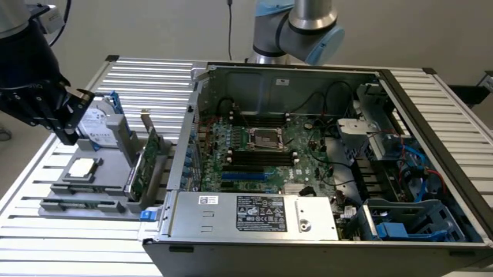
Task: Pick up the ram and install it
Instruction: 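Reach for the ram, then pick up the ram and move it above insertion slot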
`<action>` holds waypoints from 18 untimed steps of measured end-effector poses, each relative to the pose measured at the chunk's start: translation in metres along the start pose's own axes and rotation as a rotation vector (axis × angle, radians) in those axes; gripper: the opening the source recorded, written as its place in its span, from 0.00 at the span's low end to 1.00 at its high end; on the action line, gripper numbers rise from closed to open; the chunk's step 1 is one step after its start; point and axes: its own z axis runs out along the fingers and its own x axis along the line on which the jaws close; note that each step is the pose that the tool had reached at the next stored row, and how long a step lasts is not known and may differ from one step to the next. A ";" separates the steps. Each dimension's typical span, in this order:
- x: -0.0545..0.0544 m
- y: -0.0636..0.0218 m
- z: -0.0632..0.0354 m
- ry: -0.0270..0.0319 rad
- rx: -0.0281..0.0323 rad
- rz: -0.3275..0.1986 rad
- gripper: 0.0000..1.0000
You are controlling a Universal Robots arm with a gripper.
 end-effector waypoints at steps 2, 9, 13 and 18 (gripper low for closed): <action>0.000 0.0000 0.0000 0.0000 0.0002 0.000 0.11; 0.000 0.0000 0.0000 0.0000 0.0002 0.000 0.11; 0.000 0.0000 0.0000 0.0001 0.0002 0.000 0.11; 0.003 -0.0002 0.0025 0.0010 -0.0112 -0.016 0.11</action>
